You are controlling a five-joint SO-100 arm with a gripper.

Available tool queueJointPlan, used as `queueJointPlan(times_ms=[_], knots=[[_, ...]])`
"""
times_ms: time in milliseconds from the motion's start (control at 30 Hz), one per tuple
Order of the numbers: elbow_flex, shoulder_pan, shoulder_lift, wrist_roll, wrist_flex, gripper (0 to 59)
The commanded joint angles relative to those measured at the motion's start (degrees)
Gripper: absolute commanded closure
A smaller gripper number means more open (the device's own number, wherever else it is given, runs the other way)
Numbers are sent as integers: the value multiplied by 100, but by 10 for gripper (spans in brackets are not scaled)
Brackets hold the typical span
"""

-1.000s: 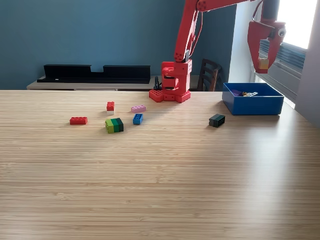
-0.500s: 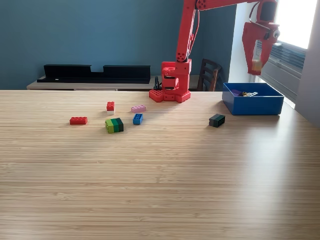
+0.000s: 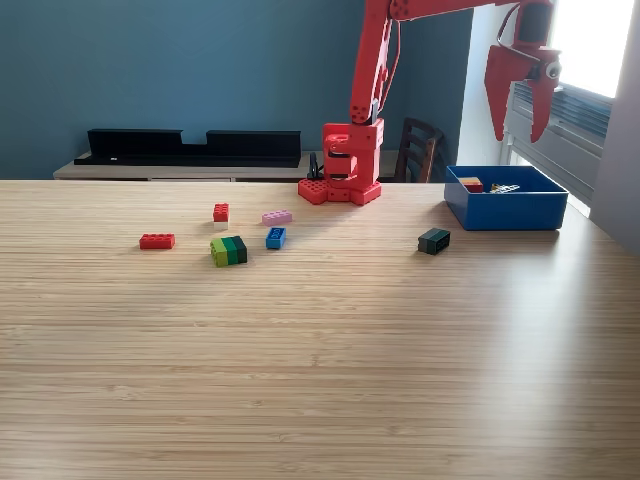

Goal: Grasp a lego block and put it in the bin.

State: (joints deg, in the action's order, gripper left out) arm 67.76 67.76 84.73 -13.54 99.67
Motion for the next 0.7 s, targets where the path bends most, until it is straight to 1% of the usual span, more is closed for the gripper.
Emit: queueJointPlan(times_ms=[33,200,333,500,700], knots=[[-536,-1433,554,343,255,551],[-536,-3103,554,527,246,562],[-659,-4201,554,466,193,563],[-844,-4667,562,237,193,563],[-712,-4685,562,431,193,563]])
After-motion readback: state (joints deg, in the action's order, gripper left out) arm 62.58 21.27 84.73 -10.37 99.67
